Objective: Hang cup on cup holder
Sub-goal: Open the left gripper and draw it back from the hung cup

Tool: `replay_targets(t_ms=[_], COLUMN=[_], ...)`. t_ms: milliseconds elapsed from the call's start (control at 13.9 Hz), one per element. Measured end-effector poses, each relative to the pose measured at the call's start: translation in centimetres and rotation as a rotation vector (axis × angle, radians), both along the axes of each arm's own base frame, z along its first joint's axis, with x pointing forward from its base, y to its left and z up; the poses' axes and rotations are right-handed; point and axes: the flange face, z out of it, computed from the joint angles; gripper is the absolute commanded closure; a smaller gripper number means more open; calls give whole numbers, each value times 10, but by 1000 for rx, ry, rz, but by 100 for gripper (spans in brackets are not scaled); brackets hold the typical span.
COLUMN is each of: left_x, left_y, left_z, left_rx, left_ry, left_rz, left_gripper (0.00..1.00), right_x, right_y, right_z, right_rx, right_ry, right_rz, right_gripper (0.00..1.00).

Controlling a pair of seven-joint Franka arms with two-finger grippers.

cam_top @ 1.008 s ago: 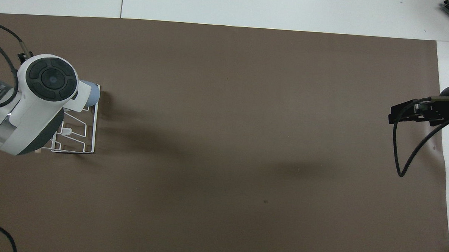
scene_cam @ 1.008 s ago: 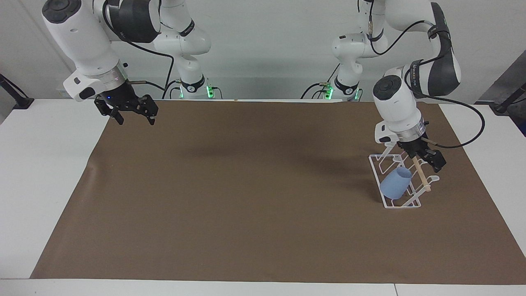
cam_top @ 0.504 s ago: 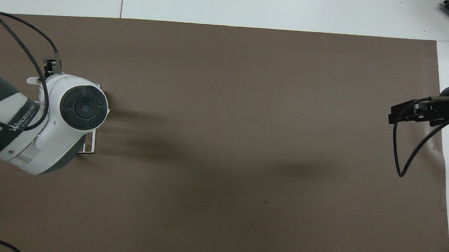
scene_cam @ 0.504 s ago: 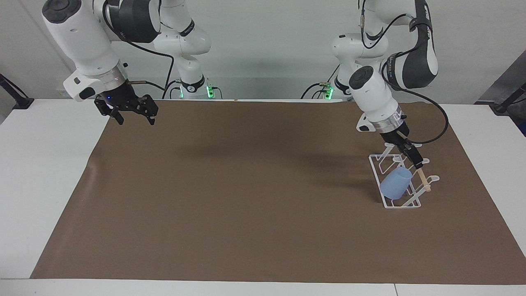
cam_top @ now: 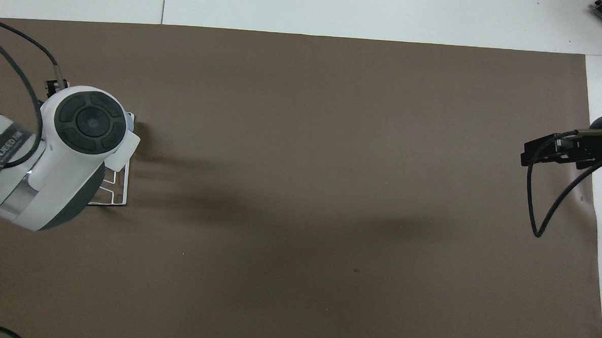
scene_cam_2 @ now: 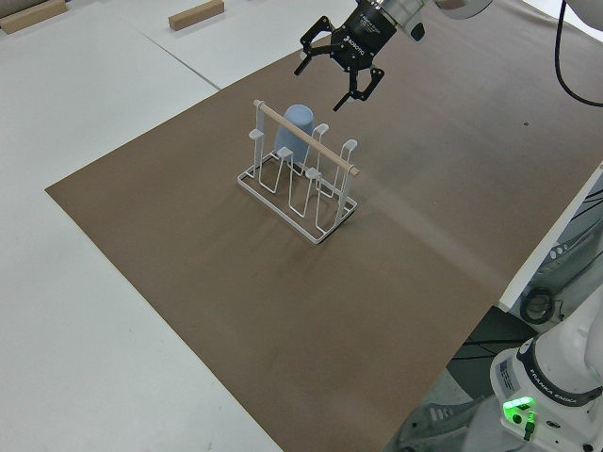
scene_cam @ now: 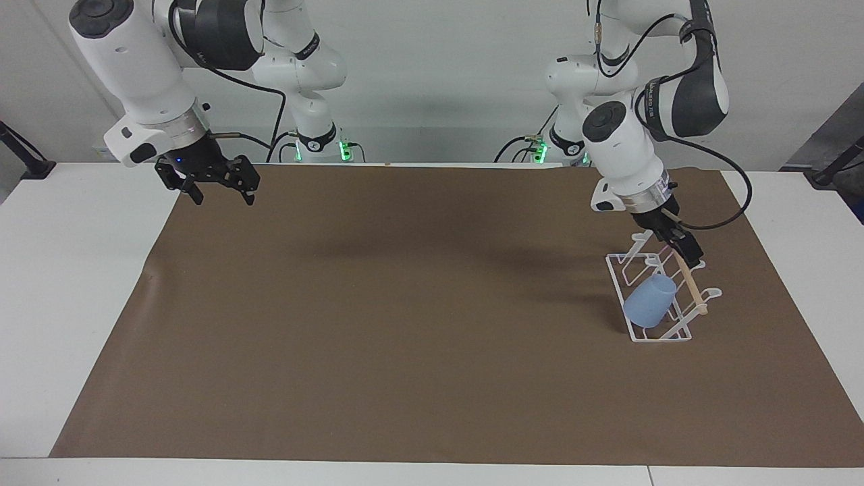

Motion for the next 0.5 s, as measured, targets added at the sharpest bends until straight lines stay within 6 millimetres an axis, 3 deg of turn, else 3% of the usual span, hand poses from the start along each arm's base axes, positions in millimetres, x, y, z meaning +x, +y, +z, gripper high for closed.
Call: replay_targets(t_ms=[504], left_x=[-33], left_y=[4], left_z=[57], left_rx=[-396], left_ry=[-96], left_rz=[572], left_gripper=[0], right_x=[0], right_y=[0], right_z=[0], right_rx=[0], right_ry=[0], right_rz=[0], right_gripper=[0])
